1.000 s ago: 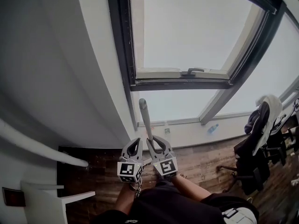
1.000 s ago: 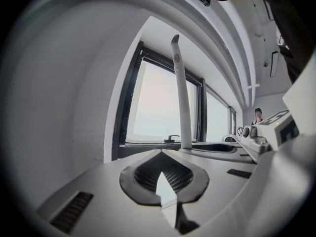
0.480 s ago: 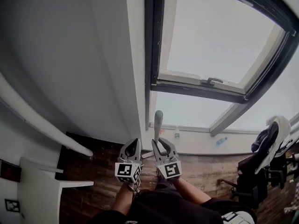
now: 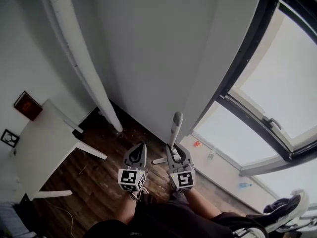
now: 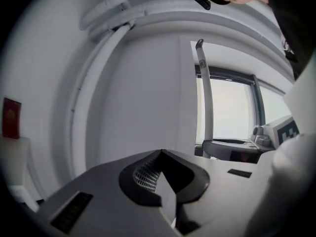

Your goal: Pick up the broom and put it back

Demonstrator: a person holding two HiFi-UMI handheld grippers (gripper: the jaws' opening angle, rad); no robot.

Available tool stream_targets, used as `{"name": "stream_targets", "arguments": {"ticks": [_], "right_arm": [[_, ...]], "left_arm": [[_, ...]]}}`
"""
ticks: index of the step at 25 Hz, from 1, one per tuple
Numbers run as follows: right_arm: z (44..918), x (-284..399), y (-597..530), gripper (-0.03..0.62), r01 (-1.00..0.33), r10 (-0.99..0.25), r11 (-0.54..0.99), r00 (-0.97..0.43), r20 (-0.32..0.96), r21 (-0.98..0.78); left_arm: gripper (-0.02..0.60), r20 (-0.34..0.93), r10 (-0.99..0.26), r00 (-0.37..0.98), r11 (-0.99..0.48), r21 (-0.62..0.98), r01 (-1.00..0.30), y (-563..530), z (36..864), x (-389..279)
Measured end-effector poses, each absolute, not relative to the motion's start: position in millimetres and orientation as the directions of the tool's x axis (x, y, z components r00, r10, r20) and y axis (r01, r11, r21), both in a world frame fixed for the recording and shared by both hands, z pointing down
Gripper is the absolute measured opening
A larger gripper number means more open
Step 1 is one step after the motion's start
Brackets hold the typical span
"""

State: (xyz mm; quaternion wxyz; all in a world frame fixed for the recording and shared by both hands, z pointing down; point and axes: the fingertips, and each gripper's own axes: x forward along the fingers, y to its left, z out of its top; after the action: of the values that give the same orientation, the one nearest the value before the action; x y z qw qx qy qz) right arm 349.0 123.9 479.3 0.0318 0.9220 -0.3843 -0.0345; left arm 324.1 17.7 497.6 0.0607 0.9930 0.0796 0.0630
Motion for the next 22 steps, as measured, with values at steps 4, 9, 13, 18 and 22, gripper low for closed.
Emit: {"name": "stream_targets", "arguments": {"ticks": [4, 9, 13, 18, 22], "right_arm": [[488, 331, 68, 0.087, -0.852, -0.853, -0.521, 0.521, -0.028, 0.054], [489, 284, 4, 0.087, -0.967, -0.966, -0.254, 0.252, -0.05, 0.035], [493, 244, -32, 0.087, -0.995, -0.993, -0.084, 0.079, -0.09, 0.053], [481, 188, -59, 0.087, -0.996, -0.988, 0.081, -0.084, -0.128, 0.029], [488, 137, -81, 0.087, -0.986, -0.979, 0.164, -0.166, -0.116, 0.026]], "left_arm": [[-0.002, 0.125, -0.071, 0.99, -0.989, 0.121, -0.086, -25, 499, 285], [-0.001, 0.181, -0.355, 0.917, -0.921, 0.102, -0.376, -54, 513, 204], [-0.002, 0.209, -0.558, 0.803, -0.808, 0.087, -0.583, -61, 525, 128], [-0.002, 0.208, -0.705, 0.678, -0.682, 0.067, -0.729, -66, 521, 59], [-0.002, 0.195, -0.754, 0.627, -0.629, 0.063, -0.775, -72, 519, 17]]}}
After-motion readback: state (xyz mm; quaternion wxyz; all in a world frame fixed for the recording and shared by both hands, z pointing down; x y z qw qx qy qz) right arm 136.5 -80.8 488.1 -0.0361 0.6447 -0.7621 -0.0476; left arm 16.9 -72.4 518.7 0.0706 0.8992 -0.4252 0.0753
